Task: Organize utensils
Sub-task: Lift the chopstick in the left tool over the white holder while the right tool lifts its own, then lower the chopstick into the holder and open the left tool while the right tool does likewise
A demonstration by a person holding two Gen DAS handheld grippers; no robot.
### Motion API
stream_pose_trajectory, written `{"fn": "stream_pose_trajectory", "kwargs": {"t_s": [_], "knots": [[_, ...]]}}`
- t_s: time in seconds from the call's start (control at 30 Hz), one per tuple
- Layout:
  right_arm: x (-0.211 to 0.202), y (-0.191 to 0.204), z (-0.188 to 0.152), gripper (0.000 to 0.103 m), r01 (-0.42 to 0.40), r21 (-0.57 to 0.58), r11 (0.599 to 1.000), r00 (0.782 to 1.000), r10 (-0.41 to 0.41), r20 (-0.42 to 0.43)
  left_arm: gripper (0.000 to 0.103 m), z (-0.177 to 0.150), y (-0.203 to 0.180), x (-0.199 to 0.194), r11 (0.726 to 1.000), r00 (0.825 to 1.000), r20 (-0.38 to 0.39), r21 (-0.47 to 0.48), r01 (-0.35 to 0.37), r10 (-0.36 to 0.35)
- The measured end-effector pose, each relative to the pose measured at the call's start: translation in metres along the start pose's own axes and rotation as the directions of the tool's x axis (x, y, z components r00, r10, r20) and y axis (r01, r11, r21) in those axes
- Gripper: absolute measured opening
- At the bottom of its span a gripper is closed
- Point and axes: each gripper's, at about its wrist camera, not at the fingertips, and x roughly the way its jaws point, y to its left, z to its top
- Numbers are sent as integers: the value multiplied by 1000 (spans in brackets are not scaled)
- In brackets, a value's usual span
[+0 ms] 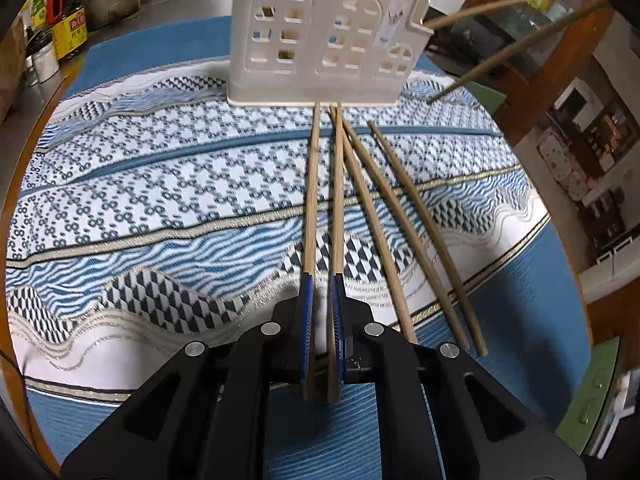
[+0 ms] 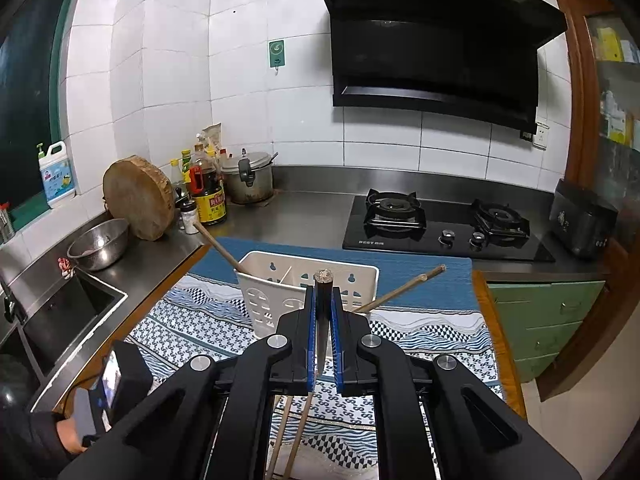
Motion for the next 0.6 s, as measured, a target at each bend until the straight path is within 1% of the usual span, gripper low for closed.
{"fn": "stream_pose_trajectory", "kwargs": {"t_s": [0.1,0.13,0.17,0.27,0.33,0.37,0.4,0.5,0.57,0.6], "knots": [[1,1,-2,7,-2,-1,1000,1000,2,-5,10,-5,-2,9,998,998,-12,21,-57,58],[1,1,-3,7,-1,-3,1000,1000,1,-6,10,-7,-1,13,998,998,-23,19,-60,61],[1,2,-3,7,1,-3,1000,1000,-1,-5,10,-9,-2,13,998,998,-9,24,-61,61],[1,0,-2,7,5,-1,1000,1000,-5,-4,8,-10,-7,15,996,997,-3,48,-81,81],[0,0,-1,7,5,0,1000,1000,-5,1,6,-8,-9,15,995,996,-5,44,-88,88],[0,-1,0,7,5,-1,1000,1000,-5,4,6,-6,-9,13,996,997,0,33,-80,80],[-1,0,2,7,7,-3,1000,1000,-7,11,6,-3,-9,9,997,998,12,23,-68,67],[-3,-3,7,7,13,-11,1000,1000,-13,25,6,10,-11,-14,999,997,77,6,-31,31],[-3,-6,11,7,16,-8,1000,999,-16,38,6,20,-13,-41,1000,988,154,-1,-13,13],[-3,-7,14,7,16,-4,1000,999,-16,43,6,23,-14,-49,1000,984,179,2,-10,10]]}}
